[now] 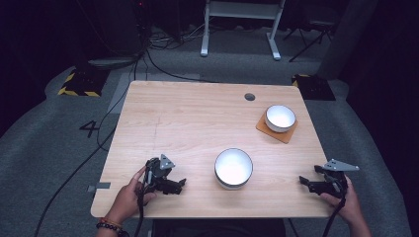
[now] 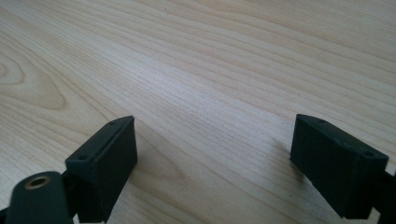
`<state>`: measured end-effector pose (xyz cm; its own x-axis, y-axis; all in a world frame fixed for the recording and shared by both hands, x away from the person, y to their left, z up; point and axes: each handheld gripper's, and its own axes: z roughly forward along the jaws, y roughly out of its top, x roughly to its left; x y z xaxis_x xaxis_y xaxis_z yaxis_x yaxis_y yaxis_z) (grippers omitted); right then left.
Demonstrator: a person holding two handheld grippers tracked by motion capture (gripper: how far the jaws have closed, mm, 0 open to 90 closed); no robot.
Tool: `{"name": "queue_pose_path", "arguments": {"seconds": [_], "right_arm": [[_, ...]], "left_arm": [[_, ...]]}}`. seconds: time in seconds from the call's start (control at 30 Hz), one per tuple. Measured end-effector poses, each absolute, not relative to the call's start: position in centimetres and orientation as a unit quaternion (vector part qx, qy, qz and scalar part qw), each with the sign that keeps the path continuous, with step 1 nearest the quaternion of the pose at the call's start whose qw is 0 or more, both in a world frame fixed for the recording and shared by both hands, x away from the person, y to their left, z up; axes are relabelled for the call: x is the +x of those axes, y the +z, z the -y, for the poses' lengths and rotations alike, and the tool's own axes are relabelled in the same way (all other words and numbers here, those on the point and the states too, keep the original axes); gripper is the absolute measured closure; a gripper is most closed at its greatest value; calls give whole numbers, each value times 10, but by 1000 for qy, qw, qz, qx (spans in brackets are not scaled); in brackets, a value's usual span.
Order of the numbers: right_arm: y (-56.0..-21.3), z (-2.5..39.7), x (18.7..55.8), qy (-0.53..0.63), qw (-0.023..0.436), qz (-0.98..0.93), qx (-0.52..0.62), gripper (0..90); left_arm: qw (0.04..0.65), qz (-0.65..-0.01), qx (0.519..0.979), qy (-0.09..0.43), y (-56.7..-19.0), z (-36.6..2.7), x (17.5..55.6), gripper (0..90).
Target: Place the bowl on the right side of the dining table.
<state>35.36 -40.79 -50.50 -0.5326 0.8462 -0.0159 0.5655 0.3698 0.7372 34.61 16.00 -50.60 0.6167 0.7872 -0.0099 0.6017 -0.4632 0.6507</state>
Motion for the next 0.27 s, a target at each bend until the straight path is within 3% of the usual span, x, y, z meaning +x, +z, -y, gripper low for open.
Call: {"name": "queue_pose_path", "arguments": {"seconds": [0.27], "right_arm": [[-505,408,354,349,201,-803,439,143]], "left_arm": [[313,-414,842,147,-506,-160,346,0]]}}
